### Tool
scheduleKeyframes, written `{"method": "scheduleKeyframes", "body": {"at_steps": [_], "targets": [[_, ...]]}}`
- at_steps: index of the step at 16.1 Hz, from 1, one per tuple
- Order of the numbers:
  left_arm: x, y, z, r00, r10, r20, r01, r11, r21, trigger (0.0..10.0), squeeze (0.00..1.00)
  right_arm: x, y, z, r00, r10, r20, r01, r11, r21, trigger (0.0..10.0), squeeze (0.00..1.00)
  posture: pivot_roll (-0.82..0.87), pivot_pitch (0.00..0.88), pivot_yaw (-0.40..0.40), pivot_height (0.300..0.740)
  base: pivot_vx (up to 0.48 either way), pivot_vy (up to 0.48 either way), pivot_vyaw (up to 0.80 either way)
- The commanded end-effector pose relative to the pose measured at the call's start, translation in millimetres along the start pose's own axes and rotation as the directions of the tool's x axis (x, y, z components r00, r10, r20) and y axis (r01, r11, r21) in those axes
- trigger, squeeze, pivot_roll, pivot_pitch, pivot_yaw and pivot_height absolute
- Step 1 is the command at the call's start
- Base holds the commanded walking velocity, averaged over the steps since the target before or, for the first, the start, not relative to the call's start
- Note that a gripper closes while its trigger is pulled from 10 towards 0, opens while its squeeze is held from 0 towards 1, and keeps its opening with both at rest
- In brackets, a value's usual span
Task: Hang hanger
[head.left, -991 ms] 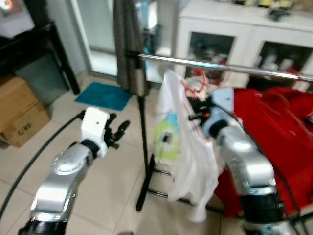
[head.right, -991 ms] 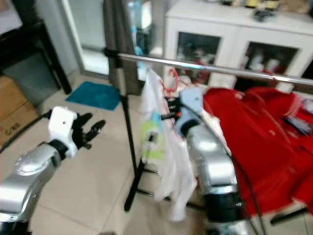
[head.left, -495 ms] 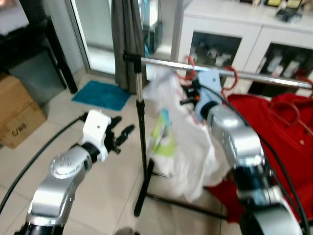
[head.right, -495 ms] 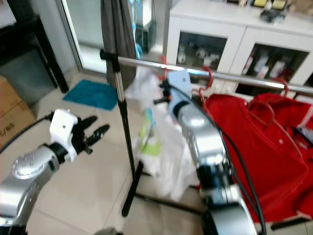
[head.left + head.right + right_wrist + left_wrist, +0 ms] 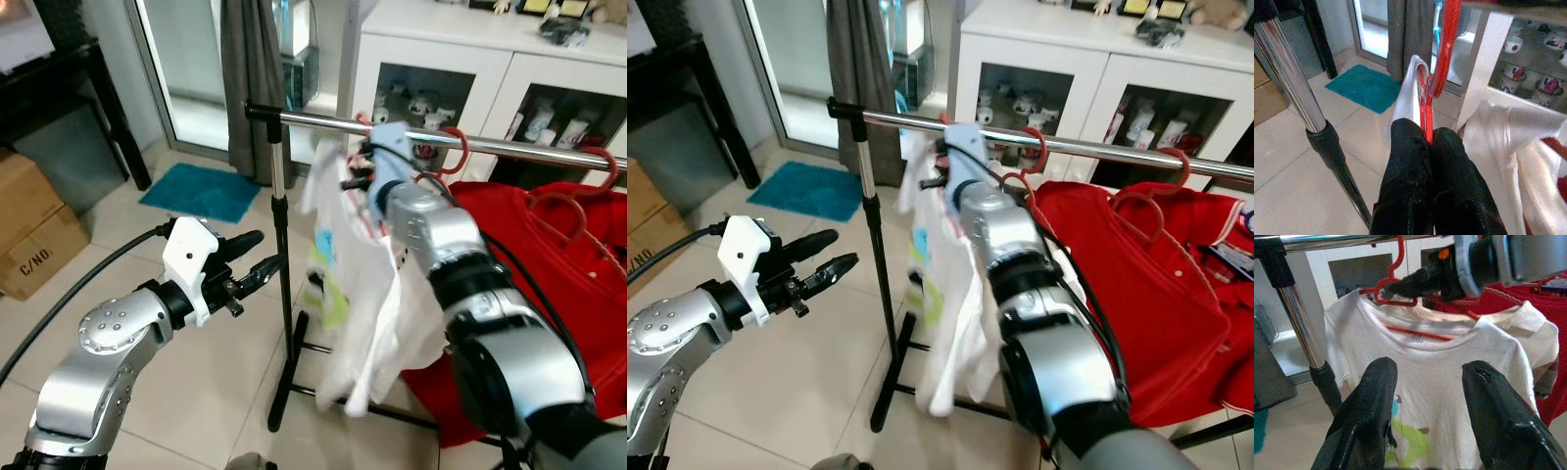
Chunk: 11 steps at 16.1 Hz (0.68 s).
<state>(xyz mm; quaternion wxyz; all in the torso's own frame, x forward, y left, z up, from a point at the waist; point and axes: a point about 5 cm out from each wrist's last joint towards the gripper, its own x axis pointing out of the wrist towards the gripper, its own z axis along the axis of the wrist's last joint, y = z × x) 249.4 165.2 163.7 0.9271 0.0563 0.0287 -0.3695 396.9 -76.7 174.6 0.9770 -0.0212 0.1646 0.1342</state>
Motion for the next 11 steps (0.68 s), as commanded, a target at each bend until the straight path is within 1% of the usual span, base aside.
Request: {"method": "scheduleKeyframes", "body": {"at_steps": [1, 2, 3, 4, 5, 6, 7, 8, 9, 10, 11], "targets": [[-3.6, 1.4, 5.3, 1.000, 0.005, 0.024, -0.005, 1.000, 0.015, 10.0, 0.00, 2.5, 0.8, -2.9, 0.999, -0.001, -0.032, 0.000, 1.000, -0.004, 10.0, 0.00, 0.08, 0.000, 0.001, 0.740, 0.000, 0.000, 0.00], [-4.5, 1.5, 4.8, 1.000, 0.006, 0.021, -0.006, 1.000, 0.015, 10.0, 0.00, 3.6, 3.1, -6.9, 0.998, 0.010, -0.058, -0.011, 1.000, -0.023, 10.0, 0.00, 0.08, 0.000, -0.001, 0.740, 0.000, 0.000, 0.00], [-6.2, 2.4, 3.4, 1.000, 0.016, 0.014, -0.016, 1.000, 0.014, 10.0, 0.00, 4.5, 4.9, -7.9, 0.998, 0.024, -0.055, -0.025, 0.999, -0.024, 10.0, 0.00, 0.08, 0.000, -0.002, 0.740, 0.000, 0.000, 0.00], [-6.7, 4.4, 2.6, 0.999, 0.037, 0.012, -0.037, 0.999, 0.015, 10.0, 0.00, 4.3, 4.3, -4.2, 0.999, 0.034, -0.016, -0.034, 0.999, -0.008, 10.0, 1.00, 0.08, 0.000, -0.001, 0.740, 0.000, 0.000, 0.00], [-4.8, 12.2, -1.7, 0.991, 0.137, -0.004, -0.137, 0.990, -0.011, 10.0, 0.00, -1.6, -3.4, 10.8, 0.987, 0.069, 0.145, -0.064, 0.997, -0.036, 10.0, 1.00, 0.08, 0.000, 0.006, 0.740, 0.000, 0.000, 0.00], [-3.6, 15.7, -3.0, 0.981, 0.196, -0.005, -0.196, 0.981, -0.001, 10.0, 0.00, -7.2, -7.7, 13.9, 0.974, 0.107, 0.199, -0.106, 0.994, -0.018, 10.0, 1.00, 0.08, 0.000, 0.007, 0.740, 0.000, 0.000, 0.00], [-1.5, 16.6, -4.8, 0.971, 0.237, -0.003, -0.237, 0.971, -0.020, 10.0, 0.00, -16.2, -13.4, 12.6, 0.964, 0.144, 0.225, -0.143, 0.990, -0.019, 10.0, 1.00, 0.07, 0.000, 0.014, 0.740, 0.000, 0.000, 0.00], [1.9, 17.6, -6.2, 0.962, 0.273, -0.002, -0.273, 0.961, -0.051, 10.0, 0.00, -30.1, -16.6, 8.3, 0.946, 0.197, 0.256, -0.192, 0.980, -0.043, 10.0, 1.00, 0.07, 0.000, 0.016, 0.740, 0.000, 0.000, 0.00], [4.1, 18.6, -7.6, 0.955, 0.297, -0.006, -0.297, 0.953, -0.062, 10.0, 0.00, -40.5, -18.7, 3.5, 0.935, 0.212, 0.285, -0.204, 0.977, -0.057, 10.0, 1.00, 0.06, 0.000, 0.021, 0.740, 0.000, 0.000, 0.00], [9.8, 16.0, -13.7, 0.941, 0.337, -0.021, -0.337, 0.938, -0.078, 10.0, 0.00, -70.0, -15.4, -15.6, 0.911, 0.230, 0.343, -0.232, 0.972, -0.035, 10.0, 1.00, 0.03, 0.000, 0.023, 0.740, 0.000, 0.000, 0.00], [16.4, 9.5, -13.7, 0.944, 0.330, -0.017, -0.330, 0.939, -0.091, 10.0, 0.00, -83.3, -10.3, -28.1, 0.905, 0.224, 0.363, -0.230, 0.973, -0.026, 10.0, 1.00, 0.03, 0.000, 0.038, 0.740, 0.000, 0.000, 0.00]]}}
